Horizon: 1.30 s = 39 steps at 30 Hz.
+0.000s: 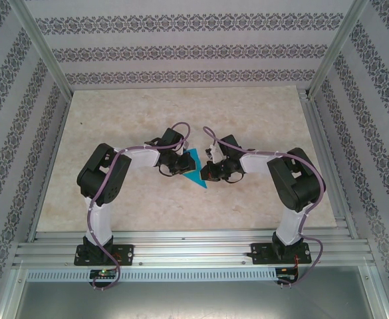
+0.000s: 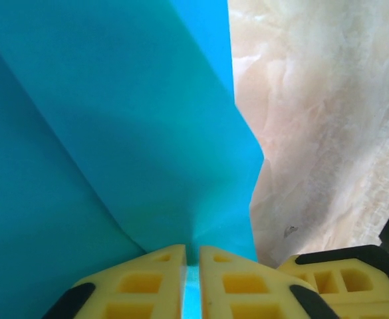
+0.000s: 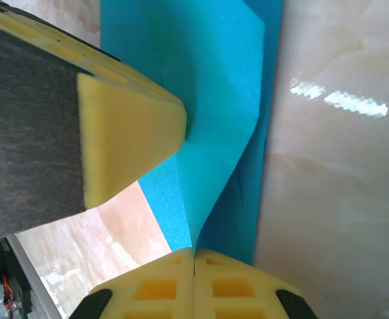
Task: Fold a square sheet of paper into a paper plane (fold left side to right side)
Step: Fourth fold the wing at the center of the table.
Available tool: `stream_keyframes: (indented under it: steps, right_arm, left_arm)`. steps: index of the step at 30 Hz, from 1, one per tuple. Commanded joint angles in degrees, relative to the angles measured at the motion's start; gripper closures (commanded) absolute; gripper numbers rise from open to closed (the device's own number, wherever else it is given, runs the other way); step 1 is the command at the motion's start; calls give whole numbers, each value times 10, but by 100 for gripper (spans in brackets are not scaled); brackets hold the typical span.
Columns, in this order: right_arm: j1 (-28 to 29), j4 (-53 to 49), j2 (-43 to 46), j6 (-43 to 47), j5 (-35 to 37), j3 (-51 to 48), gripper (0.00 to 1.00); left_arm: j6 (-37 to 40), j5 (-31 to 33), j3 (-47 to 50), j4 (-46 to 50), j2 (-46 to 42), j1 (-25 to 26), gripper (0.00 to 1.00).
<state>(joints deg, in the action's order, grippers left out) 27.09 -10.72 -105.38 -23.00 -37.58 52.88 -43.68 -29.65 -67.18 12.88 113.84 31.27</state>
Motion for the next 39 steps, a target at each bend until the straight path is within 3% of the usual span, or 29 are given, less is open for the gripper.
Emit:
stream_keyframes:
  steps: [1, 6, 16, 39]
  right_arm:
    - [-7, 16, -10, 3, -18, 0, 100]
    - [-8, 17, -18, 3, -23, 3, 99]
    - [-10, 16, -16, 2, -24, 3, 100]
    - [-27, -5, -19, 7, -52, 19, 99]
  left_arm:
    - [17, 20, 9, 7, -37, 5, 79]
    - [19, 21, 27, 7, -65, 5, 76]
    - [23, 34, 43, 10, -32, 5, 87]
    - [53, 81, 22, 65, 11, 5, 90]
